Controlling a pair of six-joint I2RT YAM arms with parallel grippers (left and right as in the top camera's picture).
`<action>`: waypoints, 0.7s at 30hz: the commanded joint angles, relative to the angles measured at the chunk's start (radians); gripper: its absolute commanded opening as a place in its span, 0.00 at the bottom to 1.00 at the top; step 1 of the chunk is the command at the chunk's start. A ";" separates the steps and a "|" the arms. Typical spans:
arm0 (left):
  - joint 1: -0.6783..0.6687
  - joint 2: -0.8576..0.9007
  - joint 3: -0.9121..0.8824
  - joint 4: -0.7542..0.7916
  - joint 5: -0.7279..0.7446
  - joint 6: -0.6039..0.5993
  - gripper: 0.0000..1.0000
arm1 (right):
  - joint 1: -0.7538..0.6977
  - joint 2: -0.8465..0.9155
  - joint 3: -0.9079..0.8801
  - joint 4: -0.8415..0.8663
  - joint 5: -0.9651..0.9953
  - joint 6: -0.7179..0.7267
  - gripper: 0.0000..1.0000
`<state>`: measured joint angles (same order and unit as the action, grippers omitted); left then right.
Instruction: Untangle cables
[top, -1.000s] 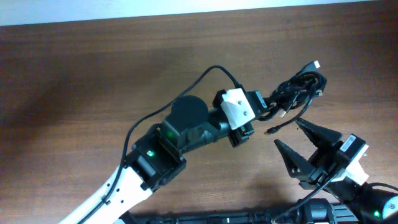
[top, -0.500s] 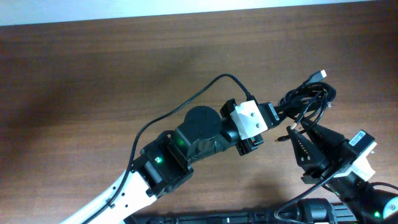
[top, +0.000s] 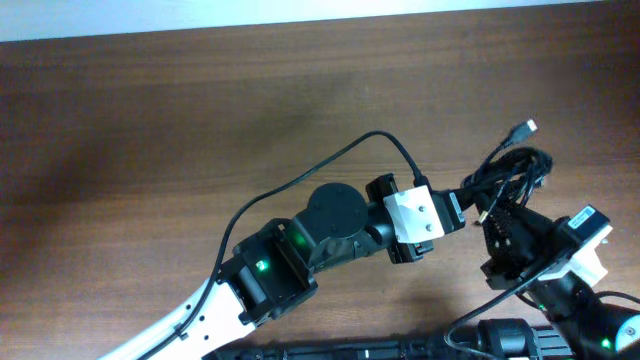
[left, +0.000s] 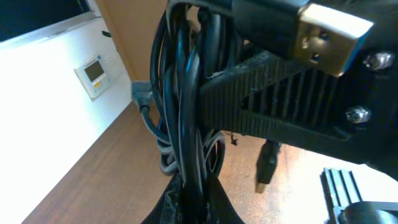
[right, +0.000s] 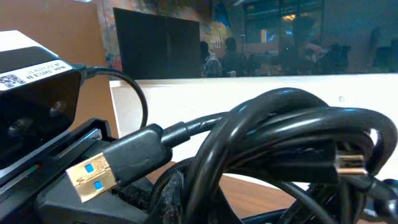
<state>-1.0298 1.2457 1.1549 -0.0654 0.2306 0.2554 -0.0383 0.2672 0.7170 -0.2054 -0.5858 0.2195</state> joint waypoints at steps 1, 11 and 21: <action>-0.010 -0.002 0.014 0.013 -0.127 0.029 0.00 | 0.005 0.000 0.011 0.008 -0.013 0.003 0.04; -0.010 -0.002 0.014 0.113 -0.645 -0.027 0.00 | 0.005 0.000 0.011 0.000 -0.149 0.003 0.04; -0.003 -0.002 0.014 0.126 -0.798 -0.023 0.00 | 0.005 0.000 0.011 0.000 -0.238 0.003 0.04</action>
<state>-1.0534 1.2457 1.1549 0.0467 -0.4278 0.2581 -0.0383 0.2749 0.7170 -0.2123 -0.7464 0.2287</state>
